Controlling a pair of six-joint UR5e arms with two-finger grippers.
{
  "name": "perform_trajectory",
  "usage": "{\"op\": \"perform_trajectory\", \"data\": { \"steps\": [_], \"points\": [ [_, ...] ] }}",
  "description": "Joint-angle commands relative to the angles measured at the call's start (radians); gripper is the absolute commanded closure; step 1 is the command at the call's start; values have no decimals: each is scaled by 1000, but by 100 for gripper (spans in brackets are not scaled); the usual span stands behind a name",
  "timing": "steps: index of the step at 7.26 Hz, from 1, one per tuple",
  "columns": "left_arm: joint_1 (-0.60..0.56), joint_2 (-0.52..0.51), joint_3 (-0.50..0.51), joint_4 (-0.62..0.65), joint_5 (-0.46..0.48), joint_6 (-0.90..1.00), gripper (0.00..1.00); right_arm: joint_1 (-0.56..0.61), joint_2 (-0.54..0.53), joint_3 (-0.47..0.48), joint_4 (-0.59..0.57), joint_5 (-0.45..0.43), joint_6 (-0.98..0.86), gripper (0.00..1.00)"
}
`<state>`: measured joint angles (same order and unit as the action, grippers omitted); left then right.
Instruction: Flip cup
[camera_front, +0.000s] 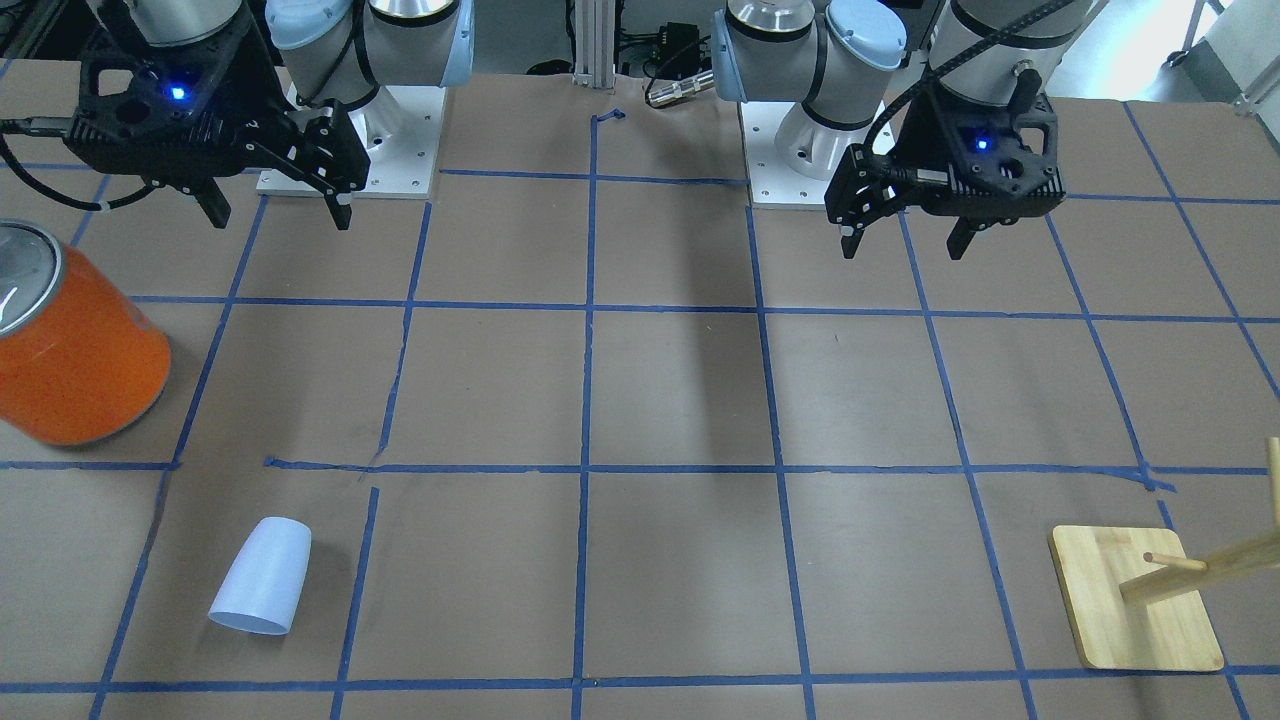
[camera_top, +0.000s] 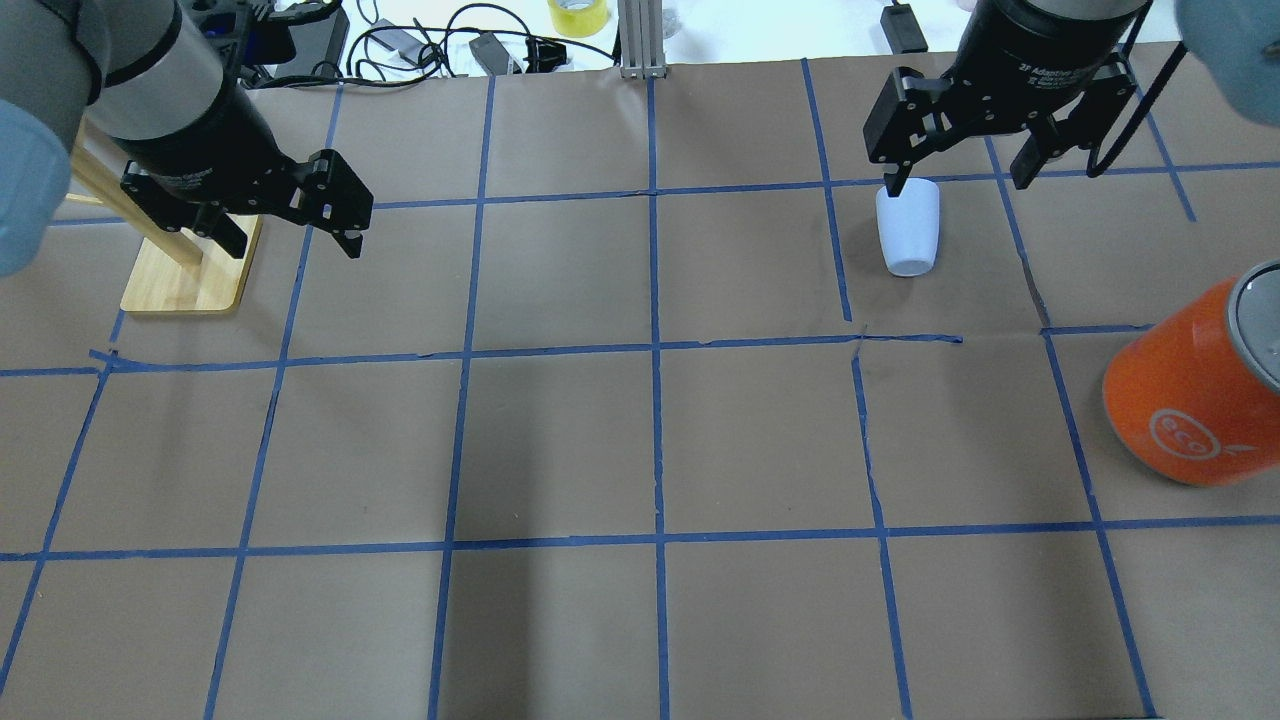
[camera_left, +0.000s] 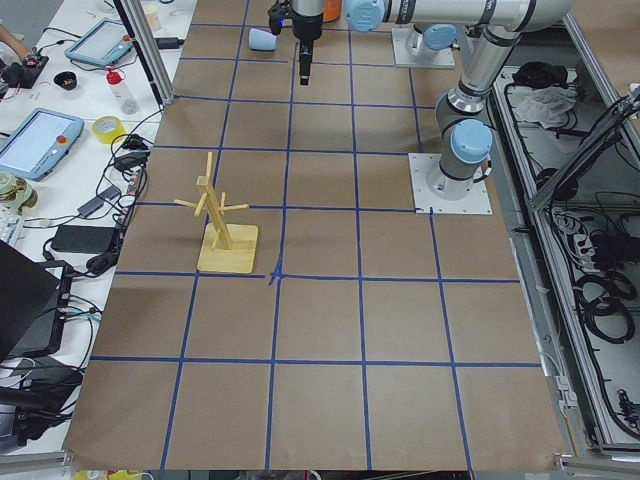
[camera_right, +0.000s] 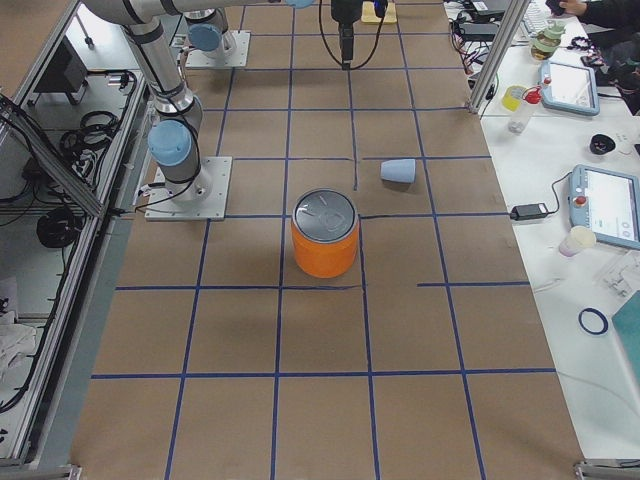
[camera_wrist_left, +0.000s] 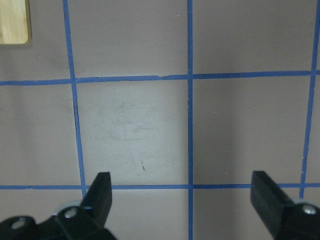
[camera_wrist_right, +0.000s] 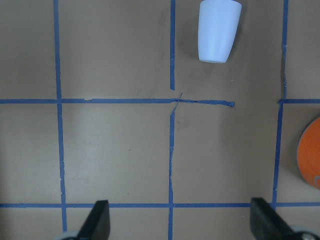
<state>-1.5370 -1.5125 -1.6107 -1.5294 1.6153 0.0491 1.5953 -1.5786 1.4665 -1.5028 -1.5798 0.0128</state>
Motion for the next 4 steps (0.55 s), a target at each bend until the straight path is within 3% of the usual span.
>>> {"op": "perform_trajectory", "data": {
  "steps": [1, 4],
  "points": [
    [0, 0, 0, 0, 3, 0, 0, 0, 0, 0, -1, 0, -5, 0],
    [0, 0, 0, 0, 5, 0, 0, 0, 5, 0, 1, -17, 1, 0]
  ]
}}
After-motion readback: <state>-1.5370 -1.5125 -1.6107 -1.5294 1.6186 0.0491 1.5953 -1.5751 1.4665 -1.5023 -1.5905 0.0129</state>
